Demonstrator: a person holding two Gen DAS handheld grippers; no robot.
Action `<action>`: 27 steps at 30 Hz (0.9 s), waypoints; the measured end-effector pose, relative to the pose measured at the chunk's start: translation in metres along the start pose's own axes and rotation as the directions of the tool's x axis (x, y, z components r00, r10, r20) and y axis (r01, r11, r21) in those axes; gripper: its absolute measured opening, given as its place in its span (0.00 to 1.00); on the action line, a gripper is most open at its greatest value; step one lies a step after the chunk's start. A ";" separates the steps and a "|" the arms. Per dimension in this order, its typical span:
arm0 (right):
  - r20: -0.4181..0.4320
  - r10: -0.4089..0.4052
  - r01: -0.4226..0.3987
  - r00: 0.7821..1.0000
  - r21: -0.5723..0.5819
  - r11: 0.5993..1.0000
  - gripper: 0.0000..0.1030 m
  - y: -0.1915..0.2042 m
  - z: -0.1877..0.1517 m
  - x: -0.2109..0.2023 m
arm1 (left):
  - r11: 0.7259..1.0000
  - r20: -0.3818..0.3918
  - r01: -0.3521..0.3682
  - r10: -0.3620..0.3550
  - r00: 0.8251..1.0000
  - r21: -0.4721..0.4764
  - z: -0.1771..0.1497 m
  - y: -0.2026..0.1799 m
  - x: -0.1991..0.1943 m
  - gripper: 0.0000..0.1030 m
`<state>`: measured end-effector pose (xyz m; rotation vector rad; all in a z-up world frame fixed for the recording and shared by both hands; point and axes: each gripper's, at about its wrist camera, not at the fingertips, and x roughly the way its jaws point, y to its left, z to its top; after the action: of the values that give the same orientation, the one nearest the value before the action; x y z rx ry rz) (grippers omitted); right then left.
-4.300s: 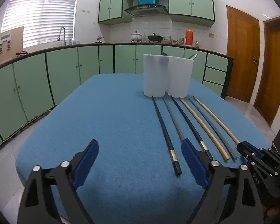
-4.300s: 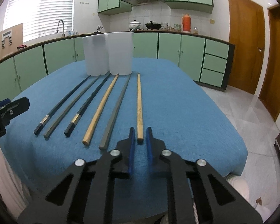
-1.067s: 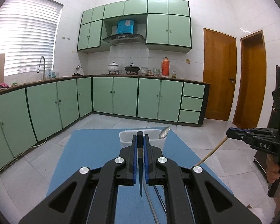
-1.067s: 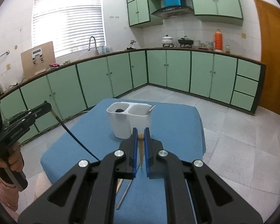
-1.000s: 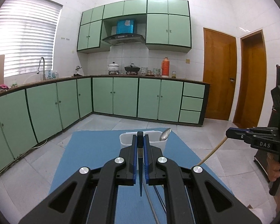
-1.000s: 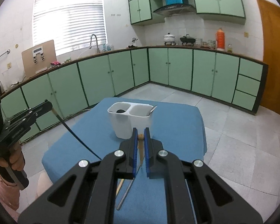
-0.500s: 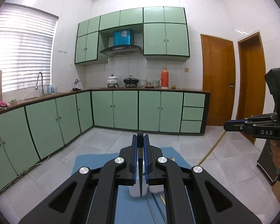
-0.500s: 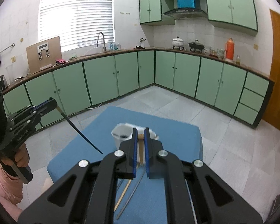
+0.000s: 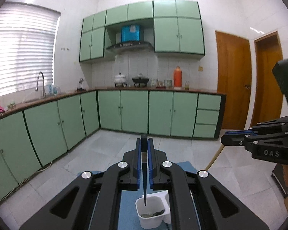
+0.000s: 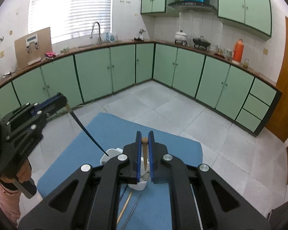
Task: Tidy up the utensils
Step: 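Carry both chopsticks over the white holder and open both tools to drop them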
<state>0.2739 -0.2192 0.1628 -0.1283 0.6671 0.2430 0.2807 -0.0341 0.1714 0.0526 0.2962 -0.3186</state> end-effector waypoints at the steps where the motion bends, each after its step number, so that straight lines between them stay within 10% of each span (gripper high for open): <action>1: -0.004 -0.002 0.002 1.000 -0.001 1.000 0.06 0.001 0.000 0.006 | 1.000 -0.019 0.000 0.000 1.000 -0.001 -0.004 0.001 0.013 0.06; 23: -0.096 0.029 -0.023 0.995 0.069 0.997 0.10 -0.014 -0.035 0.105 | 0.999 -0.159 0.007 -0.015 0.987 -0.049 -0.060 0.016 0.100 0.06; 27: -0.087 0.008 -0.002 0.996 0.074 0.997 0.30 -0.019 -0.044 0.102 | 0.997 -0.166 0.014 -0.027 0.986 -0.078 -0.066 0.024 0.096 0.28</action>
<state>0.3298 -0.2276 0.0659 -0.0666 0.7624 0.2183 0.3572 -0.0336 0.0805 0.0003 0.4757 -0.3236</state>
